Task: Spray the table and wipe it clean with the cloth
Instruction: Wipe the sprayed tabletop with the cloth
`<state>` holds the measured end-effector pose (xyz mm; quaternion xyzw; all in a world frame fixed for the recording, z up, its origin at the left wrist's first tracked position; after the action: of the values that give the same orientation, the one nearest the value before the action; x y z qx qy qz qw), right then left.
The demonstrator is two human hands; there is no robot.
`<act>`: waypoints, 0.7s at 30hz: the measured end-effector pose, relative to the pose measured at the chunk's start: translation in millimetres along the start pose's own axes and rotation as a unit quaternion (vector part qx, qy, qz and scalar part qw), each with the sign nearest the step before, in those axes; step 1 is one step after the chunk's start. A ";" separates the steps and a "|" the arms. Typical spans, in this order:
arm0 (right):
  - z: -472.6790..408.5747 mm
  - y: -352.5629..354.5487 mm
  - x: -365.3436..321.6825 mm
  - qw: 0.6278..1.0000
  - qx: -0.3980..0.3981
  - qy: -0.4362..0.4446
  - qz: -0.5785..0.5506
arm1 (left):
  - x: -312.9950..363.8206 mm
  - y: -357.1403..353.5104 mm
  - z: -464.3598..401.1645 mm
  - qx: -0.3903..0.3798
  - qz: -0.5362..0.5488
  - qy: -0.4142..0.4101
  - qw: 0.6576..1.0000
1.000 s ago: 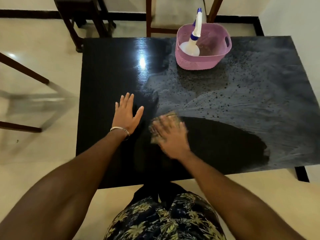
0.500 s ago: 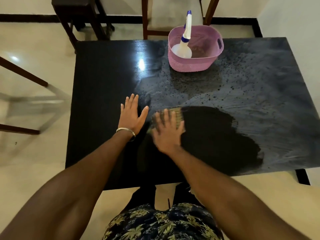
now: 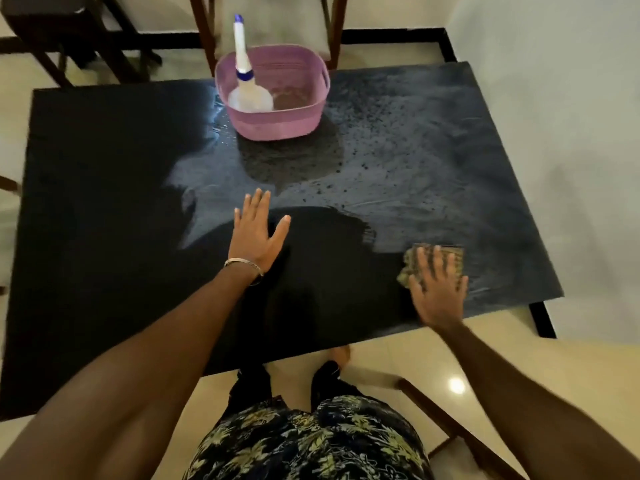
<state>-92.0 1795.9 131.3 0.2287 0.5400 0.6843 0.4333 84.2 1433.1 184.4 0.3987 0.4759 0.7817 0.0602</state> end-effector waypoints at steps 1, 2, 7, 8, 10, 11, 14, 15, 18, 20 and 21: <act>-3.0 9.9 31.4 0.999 0.005 -0.037 -0.005 | 13.3 -12.0 3.2 -0.007 0.002 -0.006 1.000; -5.3 16.4 53.3 0.998 0.007 -0.066 -0.015 | 25.9 -22.8 6.7 -0.013 0.001 -0.013 1.000; 4.4 16.5 26.2 0.997 0.015 -0.080 -0.011 | 71.2 -64.8 19.0 -0.034 -0.004 -0.024 0.999; 12.0 8.4 0.0 0.999 0.005 -0.042 0.001 | 78.8 -71.3 20.5 -0.038 -0.006 -0.025 0.999; 35.6 -14.5 -63.6 0.997 -0.015 0.070 0.019 | 91.4 -81.6 23.0 -0.049 -0.013 -0.030 0.998; 51.6 -26.7 -94.8 0.991 -0.022 0.132 0.018 | 97.2 -86.2 24.1 -0.053 -0.017 -0.034 0.998; 94.9 -55.3 -155.8 0.956 -0.044 0.291 0.000 | 110.8 -94.7 24.2 -0.064 -0.023 -0.040 0.997; 100.6 -59.0 -157.7 0.944 -0.048 0.326 -0.001 | 114.9 -96.4 23.1 -0.066 -0.025 -0.045 0.997; 91.2 -51.9 -112.3 0.943 -0.037 0.332 -0.002 | 124.8 -100.1 18.2 -0.074 -0.031 -0.065 0.995; 71.3 -35.2 -46.7 0.970 -0.012 0.241 -0.007 | 126.8 -100.9 14.0 -0.073 -0.034 -0.073 0.994; 59.0 -24.9 -7.8 0.984 -0.001 0.181 -0.009 | 127.3 -101.6 13.0 -0.073 -0.037 -0.075 0.994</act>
<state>-33.3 1822.3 127.6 0.0962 0.6105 0.7114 0.3347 -21.9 1557.2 179.0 0.4332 0.4263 0.7791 0.1534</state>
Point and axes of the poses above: each hand's wrist, its own z-axis away from the middle knuckle, its own y-axis out of the back of the hand, x = y × z, the point moved 9 cm from there along -z, towards the middle knuckle, and after that the axes turned 8 degrees about y, right-handed, at the moved point
